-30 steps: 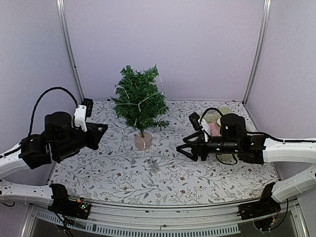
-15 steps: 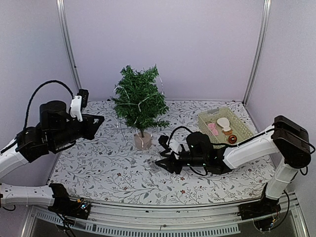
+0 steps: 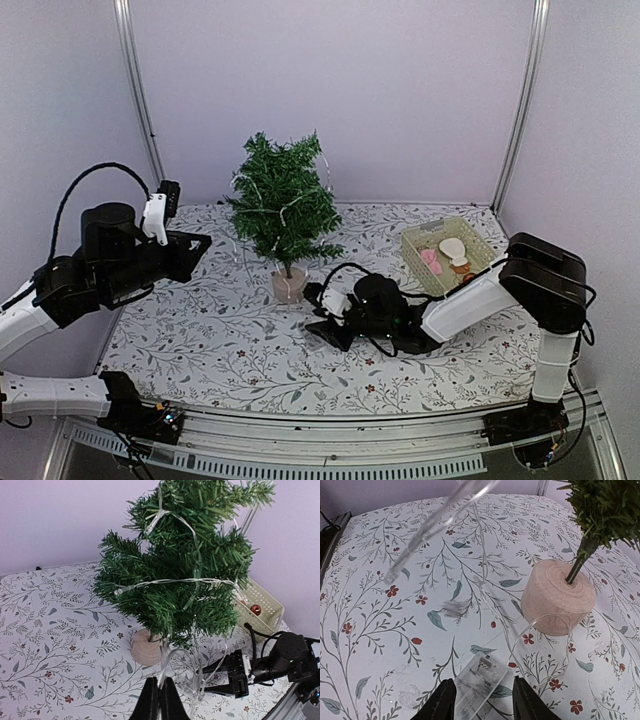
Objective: Decorate the small christmas tree
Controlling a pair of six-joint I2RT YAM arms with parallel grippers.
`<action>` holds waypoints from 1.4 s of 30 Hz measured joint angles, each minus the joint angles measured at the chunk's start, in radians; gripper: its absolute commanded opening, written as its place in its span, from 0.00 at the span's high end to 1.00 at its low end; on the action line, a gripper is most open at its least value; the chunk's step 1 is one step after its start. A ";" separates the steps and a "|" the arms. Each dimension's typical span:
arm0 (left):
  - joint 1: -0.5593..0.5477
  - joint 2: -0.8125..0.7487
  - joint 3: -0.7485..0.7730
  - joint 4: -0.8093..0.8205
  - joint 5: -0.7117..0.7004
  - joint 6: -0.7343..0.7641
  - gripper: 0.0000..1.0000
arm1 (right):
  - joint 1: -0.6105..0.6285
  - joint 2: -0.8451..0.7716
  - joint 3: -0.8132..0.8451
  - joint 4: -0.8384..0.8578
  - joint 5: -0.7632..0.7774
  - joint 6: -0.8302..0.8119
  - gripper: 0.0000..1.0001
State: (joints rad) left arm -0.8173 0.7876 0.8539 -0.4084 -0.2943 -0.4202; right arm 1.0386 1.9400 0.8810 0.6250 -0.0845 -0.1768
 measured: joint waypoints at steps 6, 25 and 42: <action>0.001 -0.002 0.000 -0.001 0.000 0.000 1.00 | -0.018 0.068 0.045 -0.029 0.035 -0.029 0.62; 0.010 0.012 0.006 0.006 0.013 0.008 1.00 | -0.058 0.188 0.177 -0.114 0.057 -0.087 0.72; 0.015 -0.020 0.025 -0.003 -0.073 -0.004 1.00 | -0.009 0.014 0.109 -0.253 0.000 -0.113 1.00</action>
State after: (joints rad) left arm -0.8024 0.7677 0.8791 -0.4110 -0.3676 -0.4240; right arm 1.0298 1.9541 0.9897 0.3717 -0.0841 -0.2897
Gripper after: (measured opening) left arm 0.013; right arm 0.017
